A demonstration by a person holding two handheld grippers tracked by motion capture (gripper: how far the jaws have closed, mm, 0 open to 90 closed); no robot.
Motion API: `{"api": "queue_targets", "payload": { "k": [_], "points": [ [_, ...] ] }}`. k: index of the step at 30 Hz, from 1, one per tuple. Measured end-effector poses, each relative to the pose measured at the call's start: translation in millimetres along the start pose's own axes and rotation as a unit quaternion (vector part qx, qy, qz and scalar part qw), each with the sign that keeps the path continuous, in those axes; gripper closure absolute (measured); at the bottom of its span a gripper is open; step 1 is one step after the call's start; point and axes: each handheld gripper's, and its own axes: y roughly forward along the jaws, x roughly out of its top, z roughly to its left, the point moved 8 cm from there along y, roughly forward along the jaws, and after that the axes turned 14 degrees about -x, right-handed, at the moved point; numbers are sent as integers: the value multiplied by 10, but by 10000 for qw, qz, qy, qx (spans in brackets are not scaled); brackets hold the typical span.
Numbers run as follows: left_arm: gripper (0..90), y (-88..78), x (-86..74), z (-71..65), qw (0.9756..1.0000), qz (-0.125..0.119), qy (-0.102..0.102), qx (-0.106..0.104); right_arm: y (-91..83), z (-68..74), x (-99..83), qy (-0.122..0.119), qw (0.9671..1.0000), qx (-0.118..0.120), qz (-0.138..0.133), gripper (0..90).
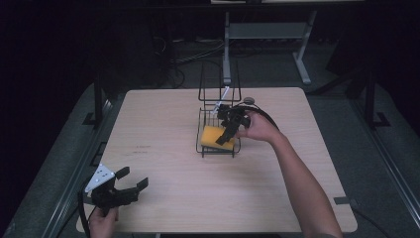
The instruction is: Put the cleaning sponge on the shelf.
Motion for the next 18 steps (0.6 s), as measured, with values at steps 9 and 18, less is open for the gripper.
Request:
{"api": "queue_targets", "payload": {
  "k": [9,18],
  "points": [
    [140,4,0,-5,10000,20,13,-5,-23,104,-4,24,9996,158,-225,139],
    [140,24,9,-6,10000,13,12,-12,-34,215,29,-217,9994,94,-263,143]
  ]
}}
